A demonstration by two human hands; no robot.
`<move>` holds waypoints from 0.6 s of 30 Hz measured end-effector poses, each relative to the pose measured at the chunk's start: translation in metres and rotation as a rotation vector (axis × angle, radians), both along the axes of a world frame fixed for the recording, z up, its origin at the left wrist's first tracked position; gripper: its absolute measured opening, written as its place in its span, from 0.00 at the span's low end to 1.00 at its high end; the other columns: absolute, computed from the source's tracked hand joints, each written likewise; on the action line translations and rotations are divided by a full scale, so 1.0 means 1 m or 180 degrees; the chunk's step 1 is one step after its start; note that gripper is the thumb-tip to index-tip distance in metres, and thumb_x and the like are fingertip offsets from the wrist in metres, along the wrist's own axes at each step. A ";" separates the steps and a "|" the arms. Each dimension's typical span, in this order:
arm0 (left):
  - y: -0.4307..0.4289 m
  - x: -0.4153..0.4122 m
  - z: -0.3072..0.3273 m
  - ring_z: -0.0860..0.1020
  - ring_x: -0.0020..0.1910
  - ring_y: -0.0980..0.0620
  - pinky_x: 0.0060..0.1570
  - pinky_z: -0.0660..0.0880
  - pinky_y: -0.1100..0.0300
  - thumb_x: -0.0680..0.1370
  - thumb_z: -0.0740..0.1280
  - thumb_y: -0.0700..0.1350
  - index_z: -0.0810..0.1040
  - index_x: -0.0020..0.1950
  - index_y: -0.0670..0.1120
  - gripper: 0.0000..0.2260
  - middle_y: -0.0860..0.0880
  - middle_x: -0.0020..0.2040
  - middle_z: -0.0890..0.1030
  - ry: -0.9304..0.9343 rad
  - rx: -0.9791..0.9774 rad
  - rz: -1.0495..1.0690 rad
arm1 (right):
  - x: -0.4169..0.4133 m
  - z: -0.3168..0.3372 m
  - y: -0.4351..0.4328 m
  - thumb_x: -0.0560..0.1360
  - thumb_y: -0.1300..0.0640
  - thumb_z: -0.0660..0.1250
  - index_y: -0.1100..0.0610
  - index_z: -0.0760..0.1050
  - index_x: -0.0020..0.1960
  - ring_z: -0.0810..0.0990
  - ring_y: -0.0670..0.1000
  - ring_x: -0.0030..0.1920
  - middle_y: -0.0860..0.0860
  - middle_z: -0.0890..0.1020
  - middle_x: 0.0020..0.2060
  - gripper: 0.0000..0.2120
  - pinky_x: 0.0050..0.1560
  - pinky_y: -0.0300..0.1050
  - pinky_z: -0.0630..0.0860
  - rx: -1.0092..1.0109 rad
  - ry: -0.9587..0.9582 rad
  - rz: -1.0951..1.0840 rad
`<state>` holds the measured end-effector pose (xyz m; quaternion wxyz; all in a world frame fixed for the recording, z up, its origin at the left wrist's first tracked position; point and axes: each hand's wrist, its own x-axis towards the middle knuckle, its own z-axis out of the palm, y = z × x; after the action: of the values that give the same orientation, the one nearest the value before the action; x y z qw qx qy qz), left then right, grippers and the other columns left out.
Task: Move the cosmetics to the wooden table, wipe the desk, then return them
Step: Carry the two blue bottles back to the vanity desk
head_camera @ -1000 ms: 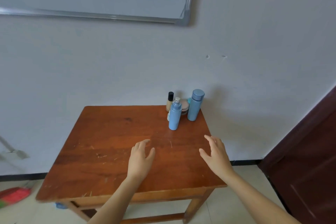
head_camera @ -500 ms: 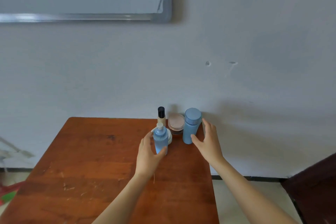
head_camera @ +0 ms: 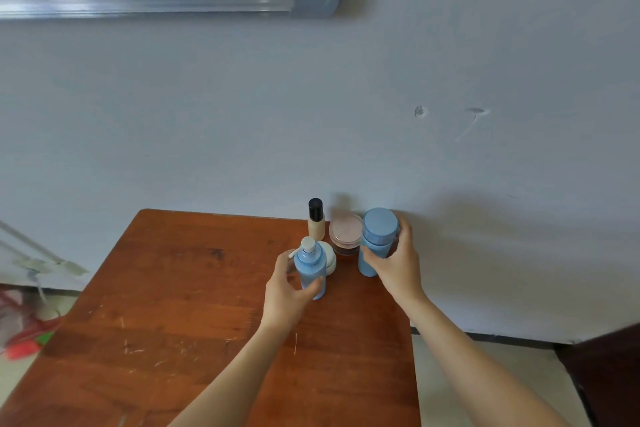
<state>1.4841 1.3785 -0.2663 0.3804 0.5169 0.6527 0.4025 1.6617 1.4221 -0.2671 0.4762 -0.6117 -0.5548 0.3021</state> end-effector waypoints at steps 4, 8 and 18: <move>-0.005 -0.008 0.002 0.75 0.51 0.57 0.50 0.70 0.67 0.68 0.73 0.39 0.67 0.57 0.59 0.25 0.62 0.51 0.75 -0.0109 0.0173 -0.0181 | -0.002 0.007 -0.020 0.64 0.62 0.76 0.49 0.65 0.62 0.74 0.43 0.51 0.40 0.74 0.51 0.32 0.49 0.37 0.71 -0.0036 -0.0042 -0.0012; -0.012 -0.023 0.006 0.76 0.51 0.56 0.47 0.71 0.68 0.68 0.74 0.38 0.69 0.57 0.54 0.24 0.59 0.51 0.76 -0.0213 0.0269 -0.0516 | -0.002 0.018 -0.051 0.63 0.63 0.76 0.43 0.61 0.59 0.74 0.35 0.48 0.32 0.71 0.50 0.34 0.45 0.29 0.71 -0.0050 -0.0099 -0.0138; -0.033 -0.083 0.024 0.75 0.46 0.64 0.41 0.71 0.76 0.68 0.73 0.37 0.70 0.53 0.52 0.19 0.58 0.48 0.76 -0.0468 0.0561 -0.1859 | -0.074 0.049 -0.163 0.63 0.61 0.76 0.37 0.60 0.55 0.75 0.42 0.51 0.37 0.72 0.52 0.33 0.46 0.32 0.72 -0.0063 -0.0344 -0.1055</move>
<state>1.4006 1.3452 -0.2422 0.4798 0.6831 0.4100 0.3676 1.5882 1.2594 -0.2181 0.4828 -0.7148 -0.4682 0.1916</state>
